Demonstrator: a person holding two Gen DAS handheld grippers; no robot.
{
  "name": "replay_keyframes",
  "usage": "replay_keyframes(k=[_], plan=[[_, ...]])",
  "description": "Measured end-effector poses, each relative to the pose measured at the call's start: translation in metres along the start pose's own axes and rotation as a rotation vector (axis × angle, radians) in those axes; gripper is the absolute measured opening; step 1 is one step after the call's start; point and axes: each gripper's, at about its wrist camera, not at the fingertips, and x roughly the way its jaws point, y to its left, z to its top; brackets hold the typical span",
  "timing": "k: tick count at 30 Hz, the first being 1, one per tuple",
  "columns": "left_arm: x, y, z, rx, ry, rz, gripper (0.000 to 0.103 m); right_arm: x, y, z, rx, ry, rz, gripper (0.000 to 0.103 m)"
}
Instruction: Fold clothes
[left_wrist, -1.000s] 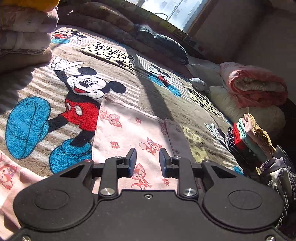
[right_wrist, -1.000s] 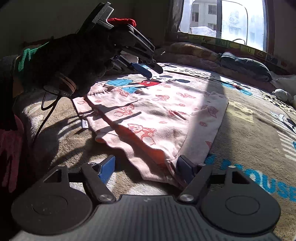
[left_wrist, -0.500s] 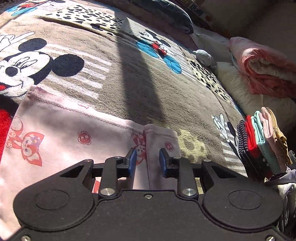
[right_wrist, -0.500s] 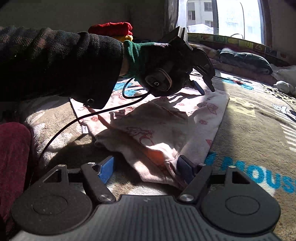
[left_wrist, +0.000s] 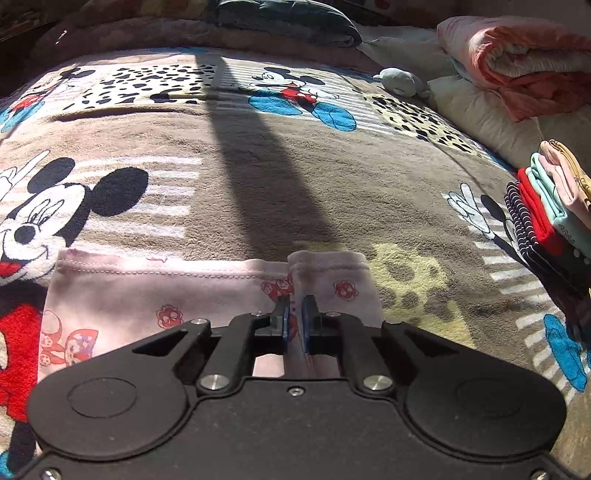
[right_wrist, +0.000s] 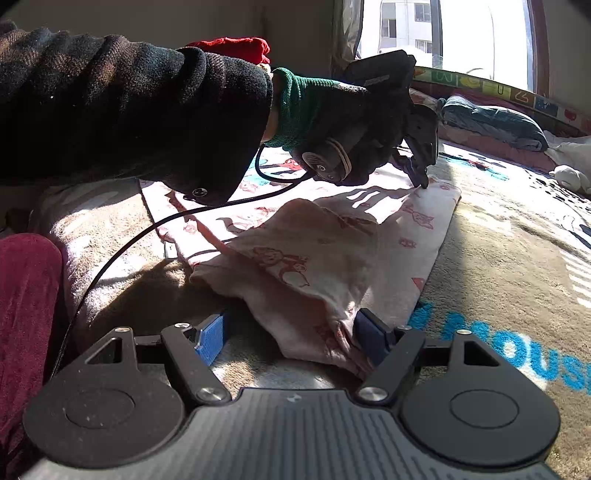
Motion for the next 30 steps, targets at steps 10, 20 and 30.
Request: replay_keyframes(k=[10, 20, 30], plan=[[-0.118, 0.036, -0.043, -0.027, -0.135, 0.061, 0.024, -0.008, 0.000, 0.003, -0.002, -0.021, -0.018, 0.072], [-0.244, 0.114, -0.129, -0.271, -0.235, 0.112, 0.043, -0.015, 0.001, 0.004, 0.008, -0.053, -0.066, 0.072], [-0.266, 0.173, -0.194, -0.672, -0.246, -0.007, 0.042, -0.009, 0.006, -0.002, 0.011, -0.020, -0.073, 0.073]])
